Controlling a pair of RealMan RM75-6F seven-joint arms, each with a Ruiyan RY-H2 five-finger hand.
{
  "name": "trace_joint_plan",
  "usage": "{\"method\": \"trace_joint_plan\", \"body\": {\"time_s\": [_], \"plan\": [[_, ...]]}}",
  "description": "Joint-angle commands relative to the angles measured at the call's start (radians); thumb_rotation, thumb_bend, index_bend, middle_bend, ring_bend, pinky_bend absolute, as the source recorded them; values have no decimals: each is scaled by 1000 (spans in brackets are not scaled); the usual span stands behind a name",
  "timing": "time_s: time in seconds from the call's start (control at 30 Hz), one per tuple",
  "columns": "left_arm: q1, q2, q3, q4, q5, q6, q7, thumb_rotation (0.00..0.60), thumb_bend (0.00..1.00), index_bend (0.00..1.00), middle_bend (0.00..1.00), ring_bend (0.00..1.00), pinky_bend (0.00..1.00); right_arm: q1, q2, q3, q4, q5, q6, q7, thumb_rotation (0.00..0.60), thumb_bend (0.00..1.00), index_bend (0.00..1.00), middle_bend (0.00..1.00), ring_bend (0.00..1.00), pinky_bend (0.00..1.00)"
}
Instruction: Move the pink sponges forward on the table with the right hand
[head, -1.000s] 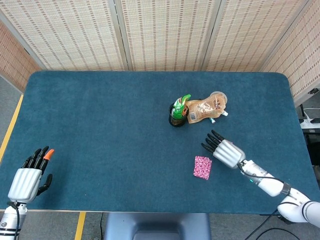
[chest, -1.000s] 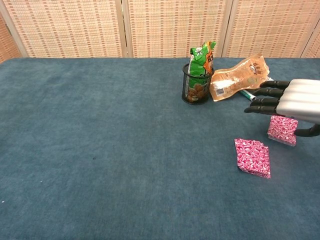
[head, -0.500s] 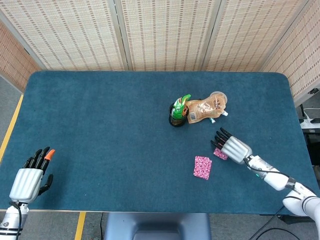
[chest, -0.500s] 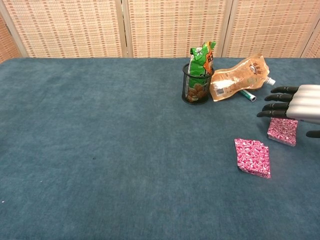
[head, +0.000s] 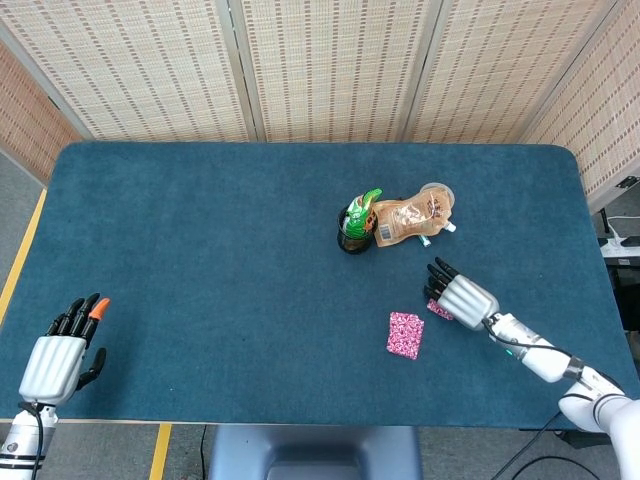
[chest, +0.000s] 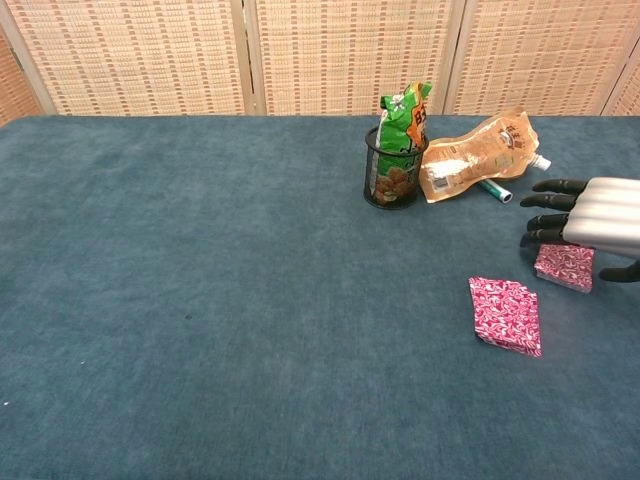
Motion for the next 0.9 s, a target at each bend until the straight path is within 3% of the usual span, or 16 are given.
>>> {"method": "trace_joint_plan", "body": {"time_s": [0.03,0.23,0.47,0.9], "plan": [[0,0,2,2,0,-2,-2,600,476,0,34,62,221,-2,-5,0,6,1,6,5,600,179,219,243,42,50],[-3,0,3,-4,1,-6,5,600,478,0,36,66,222,-1,-13,1,11,5,7,4,600,179,219,246,54,52],[-5,7,0,-9,-7,-13,2,600,477,0,43,66,223,-1,-24,-1,25,1,21,12,600,179,297,297,115,83],[-3,5,3,4,2,-6,-12,600,479,0,65,76,223,-3,-43,-5,57,-3,38,19,600,179,355,331,161,114]]}}
